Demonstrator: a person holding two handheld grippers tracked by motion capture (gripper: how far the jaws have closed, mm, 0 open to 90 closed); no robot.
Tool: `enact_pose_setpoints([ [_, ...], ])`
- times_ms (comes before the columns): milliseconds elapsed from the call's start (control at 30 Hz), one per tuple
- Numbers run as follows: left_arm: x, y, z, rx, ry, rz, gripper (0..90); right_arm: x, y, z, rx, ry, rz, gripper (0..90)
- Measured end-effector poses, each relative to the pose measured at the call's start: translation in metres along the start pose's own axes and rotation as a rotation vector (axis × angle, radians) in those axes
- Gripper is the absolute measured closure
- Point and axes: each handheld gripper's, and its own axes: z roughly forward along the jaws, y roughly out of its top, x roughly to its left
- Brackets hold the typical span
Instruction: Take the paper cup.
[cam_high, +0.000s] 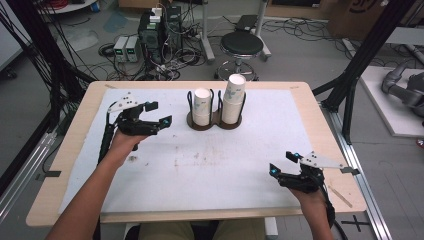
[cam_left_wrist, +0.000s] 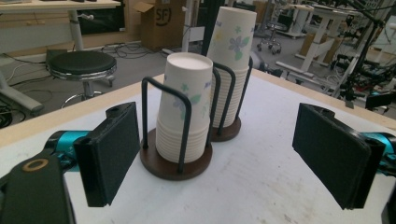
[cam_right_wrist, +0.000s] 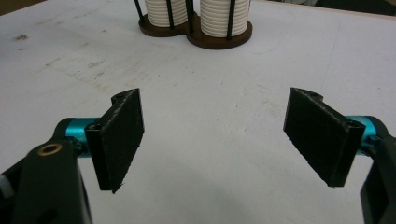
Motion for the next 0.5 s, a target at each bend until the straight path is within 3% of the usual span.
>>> enact_pose_setpoints([
  [233, 0.007, 0.033, 0.030, 0.016, -0.030, 0.036, 14.9, 0.000, 0.001, 0.000, -0.004, 0.000, -0.001, 20.8],
  [467, 0.014, 0.052, 0.053, 0.016, -0.040, 0.040, 15.0, 0.000, 0.001, -0.001, -0.006, 0.004, 0.006, 20.8],
  [500, 0.015, 0.053, 0.057, 0.010, -0.047, 0.026, 15.0, 0.000, 0.002, -0.001, -0.007, 0.004, 0.003, 20.8],
])
